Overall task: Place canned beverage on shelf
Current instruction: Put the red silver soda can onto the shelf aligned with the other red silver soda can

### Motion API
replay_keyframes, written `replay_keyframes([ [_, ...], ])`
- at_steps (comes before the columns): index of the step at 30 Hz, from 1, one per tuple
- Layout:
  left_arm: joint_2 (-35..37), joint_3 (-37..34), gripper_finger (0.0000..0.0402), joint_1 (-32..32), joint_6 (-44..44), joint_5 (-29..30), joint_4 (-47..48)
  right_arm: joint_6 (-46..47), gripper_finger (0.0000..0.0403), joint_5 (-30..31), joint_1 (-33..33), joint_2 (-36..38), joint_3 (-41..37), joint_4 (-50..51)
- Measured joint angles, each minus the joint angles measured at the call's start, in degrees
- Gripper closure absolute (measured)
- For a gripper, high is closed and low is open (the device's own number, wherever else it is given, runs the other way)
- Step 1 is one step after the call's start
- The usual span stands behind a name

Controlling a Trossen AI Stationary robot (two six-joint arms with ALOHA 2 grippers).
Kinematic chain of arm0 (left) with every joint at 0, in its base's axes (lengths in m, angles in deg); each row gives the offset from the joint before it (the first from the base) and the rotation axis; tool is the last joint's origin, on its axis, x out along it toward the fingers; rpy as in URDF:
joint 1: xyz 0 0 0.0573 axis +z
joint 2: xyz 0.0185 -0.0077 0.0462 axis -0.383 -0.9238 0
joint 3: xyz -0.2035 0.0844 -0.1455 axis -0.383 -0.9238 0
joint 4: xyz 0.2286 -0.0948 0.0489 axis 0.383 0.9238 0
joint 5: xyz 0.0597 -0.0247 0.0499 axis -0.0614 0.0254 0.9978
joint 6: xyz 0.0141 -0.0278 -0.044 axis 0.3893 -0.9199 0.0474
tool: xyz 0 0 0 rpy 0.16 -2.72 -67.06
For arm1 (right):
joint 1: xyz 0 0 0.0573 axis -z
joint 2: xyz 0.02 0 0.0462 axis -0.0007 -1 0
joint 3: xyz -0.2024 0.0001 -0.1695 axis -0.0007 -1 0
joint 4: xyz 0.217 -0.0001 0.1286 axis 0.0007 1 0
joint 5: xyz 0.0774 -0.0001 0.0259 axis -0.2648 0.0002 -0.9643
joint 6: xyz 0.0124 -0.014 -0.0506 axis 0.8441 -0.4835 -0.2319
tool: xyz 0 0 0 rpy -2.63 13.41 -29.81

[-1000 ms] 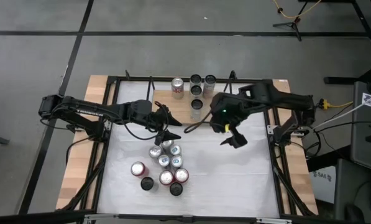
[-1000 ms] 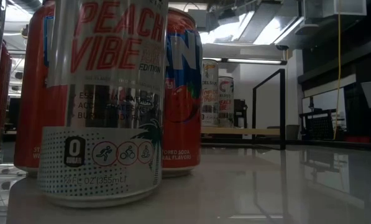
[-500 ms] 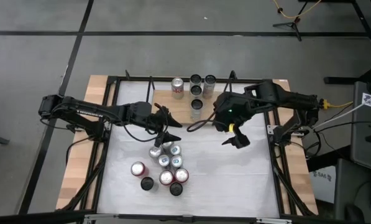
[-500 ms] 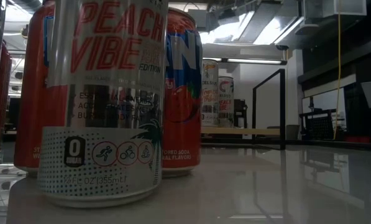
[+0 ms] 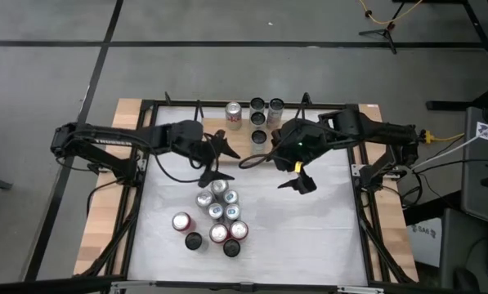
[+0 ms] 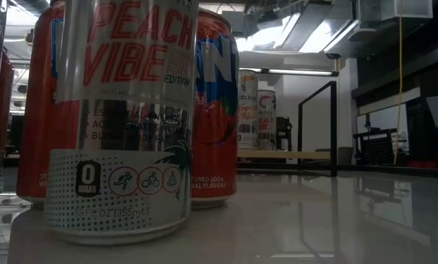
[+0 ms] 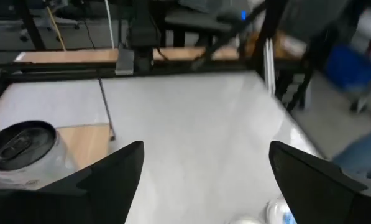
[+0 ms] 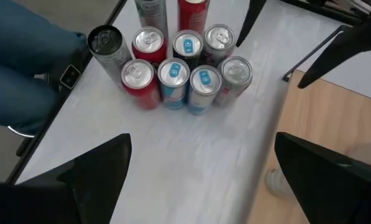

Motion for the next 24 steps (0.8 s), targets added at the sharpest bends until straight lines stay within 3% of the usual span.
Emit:
replay_keyframes([
  [4,0.0,1.2,0.0061,-0.1,4.9,-0.6,5.4,1.0,0.0013,0.0,0.0,0.0,0.0,-0.4],
  [11,0.0,1.2,0.0061,-0.2,4.2,-0.3,16.1,1.7,0.0013,0.0,0.0,0.0,0.0,-0.8],
  [24,-1.9,1.1,0.0061,-2.5,1.1,1.4,23.3,1.8,0.0013,0.0,0.0,0.0,0.0,-0.9],
])
